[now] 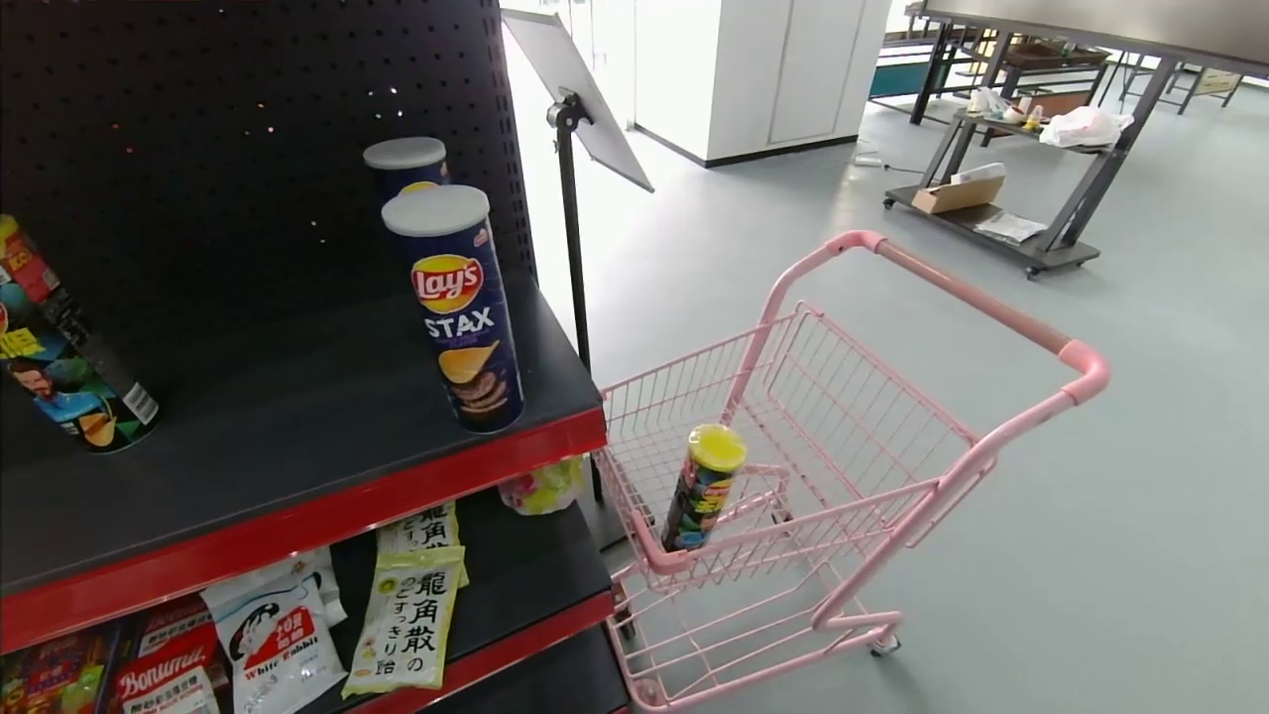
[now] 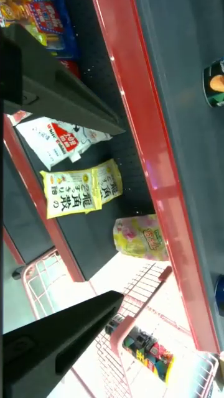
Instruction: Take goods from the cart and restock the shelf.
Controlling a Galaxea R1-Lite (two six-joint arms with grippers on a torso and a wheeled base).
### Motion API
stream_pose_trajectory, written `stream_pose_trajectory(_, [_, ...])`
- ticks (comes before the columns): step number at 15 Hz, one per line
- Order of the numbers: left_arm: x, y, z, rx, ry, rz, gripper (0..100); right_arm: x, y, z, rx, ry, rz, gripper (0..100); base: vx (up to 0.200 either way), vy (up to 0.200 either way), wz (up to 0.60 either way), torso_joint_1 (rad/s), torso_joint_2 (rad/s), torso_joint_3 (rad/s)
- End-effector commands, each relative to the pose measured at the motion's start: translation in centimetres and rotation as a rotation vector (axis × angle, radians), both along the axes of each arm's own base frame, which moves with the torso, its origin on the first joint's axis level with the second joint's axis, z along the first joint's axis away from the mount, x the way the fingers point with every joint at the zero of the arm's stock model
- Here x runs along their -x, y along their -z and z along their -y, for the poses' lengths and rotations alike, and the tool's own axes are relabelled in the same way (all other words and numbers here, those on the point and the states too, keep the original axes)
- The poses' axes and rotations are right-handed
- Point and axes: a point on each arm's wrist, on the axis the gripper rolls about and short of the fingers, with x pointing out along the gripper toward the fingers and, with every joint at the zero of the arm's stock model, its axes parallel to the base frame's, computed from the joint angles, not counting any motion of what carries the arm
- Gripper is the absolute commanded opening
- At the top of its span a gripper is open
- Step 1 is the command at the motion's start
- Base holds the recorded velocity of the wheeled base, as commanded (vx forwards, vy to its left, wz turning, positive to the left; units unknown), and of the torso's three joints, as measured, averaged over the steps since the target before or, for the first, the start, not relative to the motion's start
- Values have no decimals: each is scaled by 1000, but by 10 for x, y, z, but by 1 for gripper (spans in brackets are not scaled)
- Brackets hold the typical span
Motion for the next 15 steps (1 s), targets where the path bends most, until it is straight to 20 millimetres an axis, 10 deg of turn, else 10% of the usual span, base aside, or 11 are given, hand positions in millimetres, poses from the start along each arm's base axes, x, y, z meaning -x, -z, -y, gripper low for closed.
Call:
stream_pose_trajectory(1, [0, 0, 0, 0, 0, -1, 100, 0, 0, 0, 0, -1, 0, 100, 0, 0, 0, 0, 0, 0])
stream_pose_trajectory(15, [0, 0, 0, 0, 0, -1, 100, 0, 0, 0, -3, -1, 0, 100, 0, 0, 0, -152, 466, 307])
